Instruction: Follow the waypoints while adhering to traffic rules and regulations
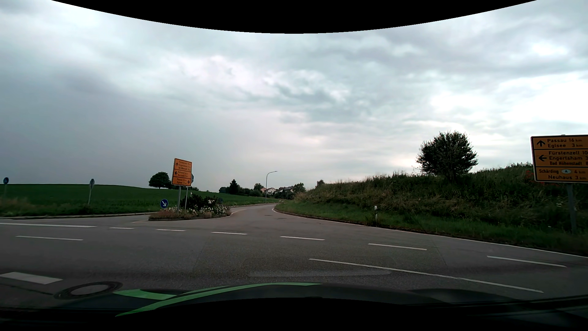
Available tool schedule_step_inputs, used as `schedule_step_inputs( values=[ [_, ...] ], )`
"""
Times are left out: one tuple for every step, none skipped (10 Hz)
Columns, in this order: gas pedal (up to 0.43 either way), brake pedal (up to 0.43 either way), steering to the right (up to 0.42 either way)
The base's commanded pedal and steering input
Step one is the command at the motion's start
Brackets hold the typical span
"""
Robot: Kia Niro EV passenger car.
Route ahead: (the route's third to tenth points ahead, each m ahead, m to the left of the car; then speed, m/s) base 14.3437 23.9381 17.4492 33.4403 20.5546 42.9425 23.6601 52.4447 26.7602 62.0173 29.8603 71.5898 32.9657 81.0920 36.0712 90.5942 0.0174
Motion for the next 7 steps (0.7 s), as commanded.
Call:
schedule_step_inputs(
  values=[
    [0.0,0.0,-0.007],
    [0.0,0.0,-0.007],
    [0.047,0.0,-0.007],
    [0.189,0.0,-0.009],
    [0.26,0.0,-0.014],
    [0.26,0.0,-0.024],
    [0.26,0.0,-0.04]
  ],
)
